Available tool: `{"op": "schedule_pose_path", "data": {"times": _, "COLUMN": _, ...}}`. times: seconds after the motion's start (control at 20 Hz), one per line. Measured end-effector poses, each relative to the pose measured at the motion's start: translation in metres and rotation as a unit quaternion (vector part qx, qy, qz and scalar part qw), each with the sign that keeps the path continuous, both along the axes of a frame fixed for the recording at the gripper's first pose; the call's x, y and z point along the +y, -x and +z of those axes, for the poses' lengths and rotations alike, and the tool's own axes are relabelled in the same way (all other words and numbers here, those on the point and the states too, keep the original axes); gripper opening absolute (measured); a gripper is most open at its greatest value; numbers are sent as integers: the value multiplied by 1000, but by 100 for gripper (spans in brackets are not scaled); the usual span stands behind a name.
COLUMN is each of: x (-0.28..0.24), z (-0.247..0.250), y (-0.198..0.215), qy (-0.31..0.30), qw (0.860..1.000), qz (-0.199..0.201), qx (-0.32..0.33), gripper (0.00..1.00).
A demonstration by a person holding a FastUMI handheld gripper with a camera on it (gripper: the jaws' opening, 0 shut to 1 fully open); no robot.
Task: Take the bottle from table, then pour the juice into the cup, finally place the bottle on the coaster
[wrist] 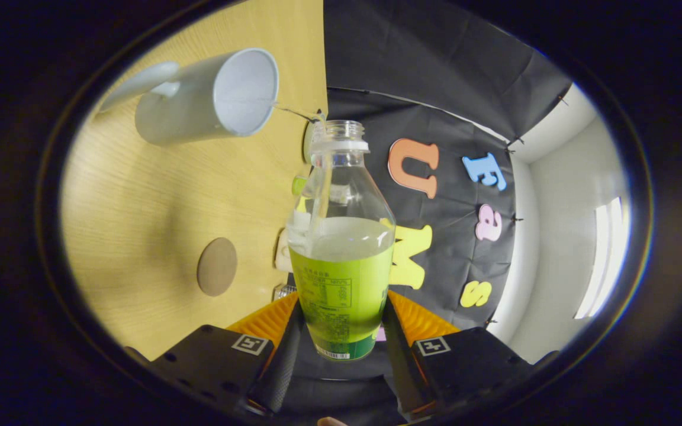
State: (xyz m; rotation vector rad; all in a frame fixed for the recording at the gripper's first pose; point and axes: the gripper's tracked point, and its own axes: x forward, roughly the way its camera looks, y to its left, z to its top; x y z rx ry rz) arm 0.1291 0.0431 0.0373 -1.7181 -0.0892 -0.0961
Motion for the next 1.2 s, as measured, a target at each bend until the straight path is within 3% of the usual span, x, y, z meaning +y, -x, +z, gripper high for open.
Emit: {"op": "schedule_pose_path", "data": {"times": 1.2, "x": 3, "z": 76, "y": -4, "qy": 33, "qw": 998, "qz": 0, "qx": -54, "gripper": 76}}
